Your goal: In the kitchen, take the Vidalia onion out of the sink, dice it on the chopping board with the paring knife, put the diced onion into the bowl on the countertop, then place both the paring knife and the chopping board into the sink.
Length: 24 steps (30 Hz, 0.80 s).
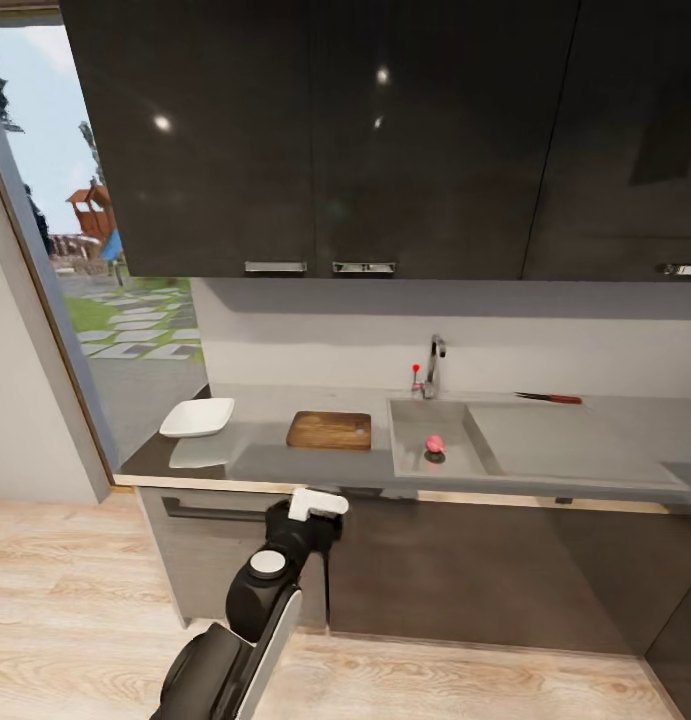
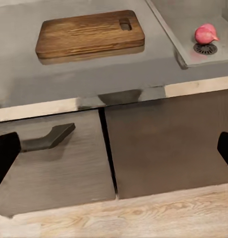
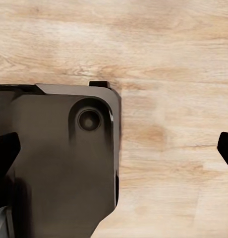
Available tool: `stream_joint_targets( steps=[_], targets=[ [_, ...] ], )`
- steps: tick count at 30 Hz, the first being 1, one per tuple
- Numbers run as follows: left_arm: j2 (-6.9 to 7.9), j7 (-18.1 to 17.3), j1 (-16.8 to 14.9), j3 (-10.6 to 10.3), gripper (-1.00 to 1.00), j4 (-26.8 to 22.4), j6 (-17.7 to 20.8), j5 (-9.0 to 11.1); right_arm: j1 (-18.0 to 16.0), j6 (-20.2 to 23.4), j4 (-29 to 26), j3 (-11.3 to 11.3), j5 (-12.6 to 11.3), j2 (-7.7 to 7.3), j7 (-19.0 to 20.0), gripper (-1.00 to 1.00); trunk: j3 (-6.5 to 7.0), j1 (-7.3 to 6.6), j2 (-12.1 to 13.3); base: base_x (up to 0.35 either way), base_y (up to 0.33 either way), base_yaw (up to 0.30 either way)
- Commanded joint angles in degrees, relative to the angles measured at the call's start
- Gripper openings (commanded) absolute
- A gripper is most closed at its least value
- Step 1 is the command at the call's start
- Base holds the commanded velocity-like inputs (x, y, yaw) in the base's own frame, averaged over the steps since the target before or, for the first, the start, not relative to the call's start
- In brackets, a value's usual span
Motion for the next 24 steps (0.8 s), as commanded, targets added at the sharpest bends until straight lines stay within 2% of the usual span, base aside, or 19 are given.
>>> stream_joint_targets(
  steps=[1, 5, 6, 7, 8, 9, 11, 12, 13, 15, 19, 24],
  targets=[
    [0.01, 2.3, -1.7, -0.1, 1.0, 0.0, 0.3, 0.3, 0.0, -0.1, 0.0, 0.5, -0.5, 0.04, 0.0, 1.0, -0.03, 0.02, 0.0, 0.0, 0.0, 0.0],
    [-0.02, 5.4, -7.9, 0.0, 1.0, 0.0, 0.7, 1.3, 0.0, -0.1, -0.1, 0.5, -0.5, 0.09, -0.1, 1.0, -0.03, 0.02, 0.0, 0.0, 0.0, 0.0],
    [-0.04, 6.0, -10.7, 0.0, 1.0, 0.0, 1.1, 2.6, 0.0, -0.2, -0.1, 0.5, -0.5, 0.1, -0.1, 1.0, -0.03, 0.02, 0.0, 0.0, 0.0, 0.0],
    [-0.05, 6.2, -12.1, 0.0, 1.0, 0.0, 1.4, 3.6, 0.0, -0.2, -0.1, 0.5, -0.5, 0.1, -0.1, 1.0, -0.03, 0.02, 0.0, 0.0, 0.0, 0.0],
    [-0.06, 6.6, -14.9, 0.0, 1.0, 0.0, 2.2, 6.1, 0.0, -0.2, -0.1, 0.5, -0.5, 0.11, 0.0, 1.0, -0.03, 0.02, 0.0, 0.0, 0.0, 0.0],
    [-0.06, 6.8, -16.2, 0.0, 1.0, 0.0, 2.7, 7.6, 0.0, -0.2, -0.1, 0.5, -0.5, 0.11, 0.0, 1.0, -0.03, 0.02, 0.0, 0.0, 0.0, 0.0],
    [-0.07, 7.2, -21.3, 0.0, 1.0, 0.0, 5.6, 14.4, 0.0, -0.2, -0.2, 0.4, -0.5, 0.11, 0.0, 1.0, -0.03, 0.02, 0.0, 0.0, 0.0, 0.0],
    [-0.08, 7.3, -22.4, 0.0, 1.0, 0.0, 6.4, 15.9, 0.0, -0.2, -0.2, 0.4, -0.5, 0.11, 0.0, 1.0, -0.03, 0.02, 0.0, 0.0, 0.0, 0.0],
    [-0.08, 7.4, -24.6, 0.0, 1.0, 0.0, 7.7, 18.5, 0.0, -0.2, -0.2, 0.4, -0.6, 0.11, -0.1, 1.0, -0.03, 0.02, 0.0, 0.0, 0.0, 0.0],
    [-0.08, 8.3, -28.8, 0.0, 1.0, 0.4, 9.4, 21.3, 0.0, -0.2, -0.2, 0.4, -0.6, 0.11, -0.1, 1.0, -0.03, 0.02, 0.0, 0.0, 0.0, 0.0],
    [-0.13, 9.9, -33.0, 0.0, 1.0, 3.4, 10.2, 22.8, 0.0, -0.2, -0.3, 0.4, -0.6, 0.17, -0.1, 1.0, -0.03, 0.02, 0.0, 0.0, 0.0, 0.0],
    [-0.07, 10.6, -35.6, 0.0, 1.0, 12.5, 10.3, 23.5, 0.0, -0.3, -0.3, 0.4, -0.6, 0.56, -0.1, 1.0, -0.03, 0.02, 0.0, 0.0, 0.0, 0.0]
  ],
)
